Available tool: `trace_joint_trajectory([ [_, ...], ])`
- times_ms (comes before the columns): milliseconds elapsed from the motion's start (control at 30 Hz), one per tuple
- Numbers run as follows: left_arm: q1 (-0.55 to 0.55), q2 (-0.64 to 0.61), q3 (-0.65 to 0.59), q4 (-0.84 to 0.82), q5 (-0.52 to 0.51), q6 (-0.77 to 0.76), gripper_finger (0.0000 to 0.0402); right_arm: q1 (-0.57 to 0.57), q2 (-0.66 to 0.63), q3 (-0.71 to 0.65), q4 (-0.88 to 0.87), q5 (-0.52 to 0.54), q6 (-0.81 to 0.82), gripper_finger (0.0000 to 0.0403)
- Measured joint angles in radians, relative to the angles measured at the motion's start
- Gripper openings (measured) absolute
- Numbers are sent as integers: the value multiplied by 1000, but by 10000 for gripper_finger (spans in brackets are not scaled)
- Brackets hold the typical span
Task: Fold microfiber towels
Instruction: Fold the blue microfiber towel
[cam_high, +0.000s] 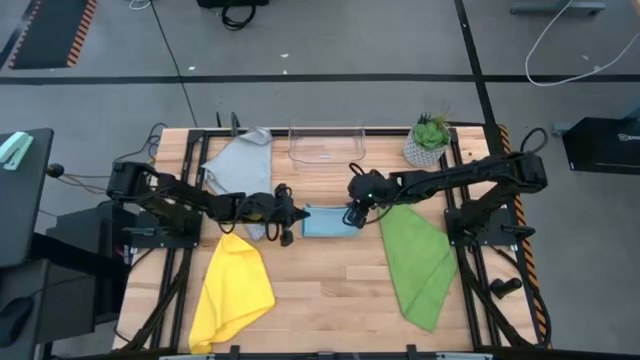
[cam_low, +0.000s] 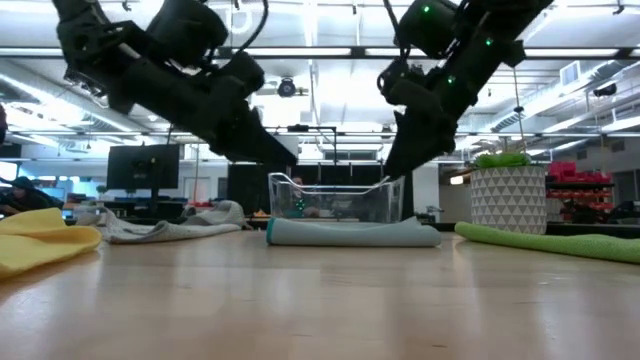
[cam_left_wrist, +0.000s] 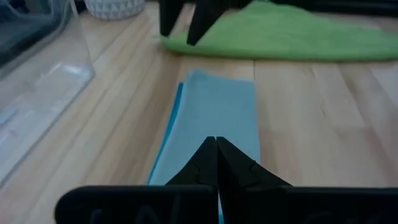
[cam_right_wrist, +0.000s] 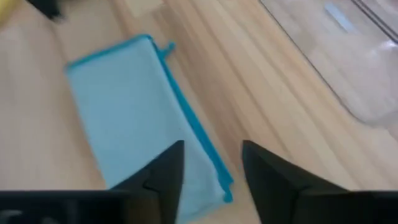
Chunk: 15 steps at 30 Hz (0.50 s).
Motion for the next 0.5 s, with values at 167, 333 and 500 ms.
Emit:
trace_joint_trajectory([
  [167,34,94,14,53,0,24,2,3,35,-113,256,-76,28,24],
  [333,70,176,14,99,0,19,2,6,106,-200,432,-88,52,20],
  [500,94,239,14,104,0,18,2,6,151,-222,486,-71,30,6],
])
